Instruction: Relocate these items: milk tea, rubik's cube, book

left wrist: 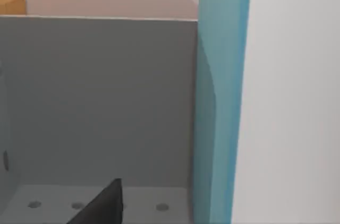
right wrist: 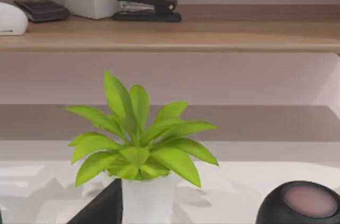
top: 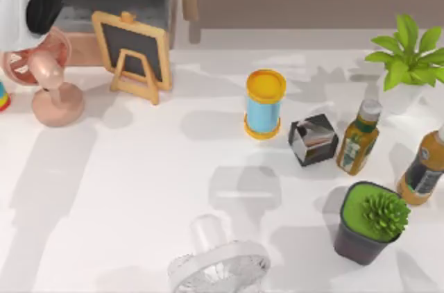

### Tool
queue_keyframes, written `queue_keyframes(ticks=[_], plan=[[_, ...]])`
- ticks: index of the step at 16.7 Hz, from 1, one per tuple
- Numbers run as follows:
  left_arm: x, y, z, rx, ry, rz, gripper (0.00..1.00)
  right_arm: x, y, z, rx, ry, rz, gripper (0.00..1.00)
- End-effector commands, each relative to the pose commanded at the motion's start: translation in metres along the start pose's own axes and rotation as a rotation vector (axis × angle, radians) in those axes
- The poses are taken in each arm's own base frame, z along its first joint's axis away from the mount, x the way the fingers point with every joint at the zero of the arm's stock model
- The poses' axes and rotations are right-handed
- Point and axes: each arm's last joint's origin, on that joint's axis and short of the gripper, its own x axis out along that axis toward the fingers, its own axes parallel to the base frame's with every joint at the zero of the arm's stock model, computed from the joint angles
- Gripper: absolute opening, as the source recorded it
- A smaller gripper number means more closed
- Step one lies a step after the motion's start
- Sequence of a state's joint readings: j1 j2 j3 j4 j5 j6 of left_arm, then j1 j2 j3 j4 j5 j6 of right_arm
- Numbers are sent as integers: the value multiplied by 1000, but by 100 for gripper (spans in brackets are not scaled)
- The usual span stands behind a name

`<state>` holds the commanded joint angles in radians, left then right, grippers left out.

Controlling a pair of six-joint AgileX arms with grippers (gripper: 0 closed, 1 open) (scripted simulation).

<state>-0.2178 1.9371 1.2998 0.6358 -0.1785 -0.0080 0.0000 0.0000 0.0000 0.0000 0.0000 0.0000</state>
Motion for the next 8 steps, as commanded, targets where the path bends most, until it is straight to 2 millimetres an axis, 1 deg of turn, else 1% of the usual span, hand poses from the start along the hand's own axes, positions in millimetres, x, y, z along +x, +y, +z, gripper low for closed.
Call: queue_keyframes(ticks=[6,8], plan=[[19,-1,0,0,0,1,100,0,0,0,0,0,0,100],[21,-1,0,0,0,1,100,0,0,0,0,0,0,100]])
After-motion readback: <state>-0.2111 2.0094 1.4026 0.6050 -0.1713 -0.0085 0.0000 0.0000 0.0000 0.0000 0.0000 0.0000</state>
